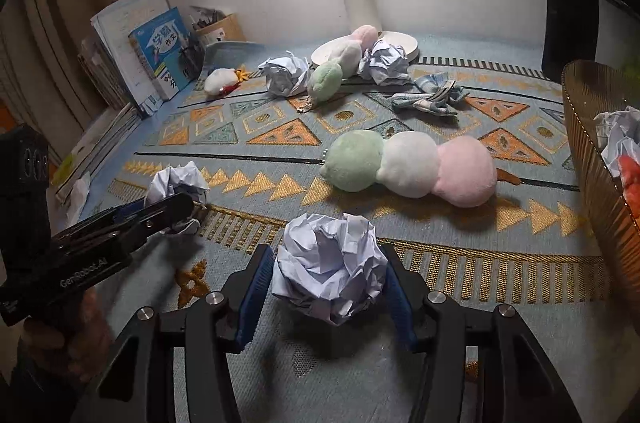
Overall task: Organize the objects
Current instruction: 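Carry both paper balls over the bowl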
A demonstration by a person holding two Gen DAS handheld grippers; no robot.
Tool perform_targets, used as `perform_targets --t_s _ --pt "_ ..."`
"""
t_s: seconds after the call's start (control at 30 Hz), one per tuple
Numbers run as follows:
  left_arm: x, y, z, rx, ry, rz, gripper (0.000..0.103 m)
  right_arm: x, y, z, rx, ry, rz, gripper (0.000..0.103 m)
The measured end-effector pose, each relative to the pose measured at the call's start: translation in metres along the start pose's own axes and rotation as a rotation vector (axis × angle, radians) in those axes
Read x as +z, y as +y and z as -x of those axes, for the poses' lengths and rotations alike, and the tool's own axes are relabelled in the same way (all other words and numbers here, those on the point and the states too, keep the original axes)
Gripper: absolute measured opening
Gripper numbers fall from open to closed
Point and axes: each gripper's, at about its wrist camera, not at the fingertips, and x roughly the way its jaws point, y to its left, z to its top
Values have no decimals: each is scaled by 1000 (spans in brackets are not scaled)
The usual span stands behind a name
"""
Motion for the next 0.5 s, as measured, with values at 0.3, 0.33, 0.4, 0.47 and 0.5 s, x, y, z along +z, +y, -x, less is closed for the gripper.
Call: perform_targets --t_s 0.3,0.33,0.4,0.47,0.5 --pt "-6 -9 -6 65 4 -66 39 -3 7 1 10 4 36 80" --pt "-6 -9 -6 66 3 -68 39 -4 9 0 -1 7 47 80" --pt "-7 -9 -6 57 4 -68 39 -4 12 -2 -7 13 61 80" --pt "-6 -9 -5 59 2 -66 39 -5 11 -2 -3 15 57 80" --pt "-6 -8 -5 57 -1 -66 39 -5 9 -3 1 18 46 80"
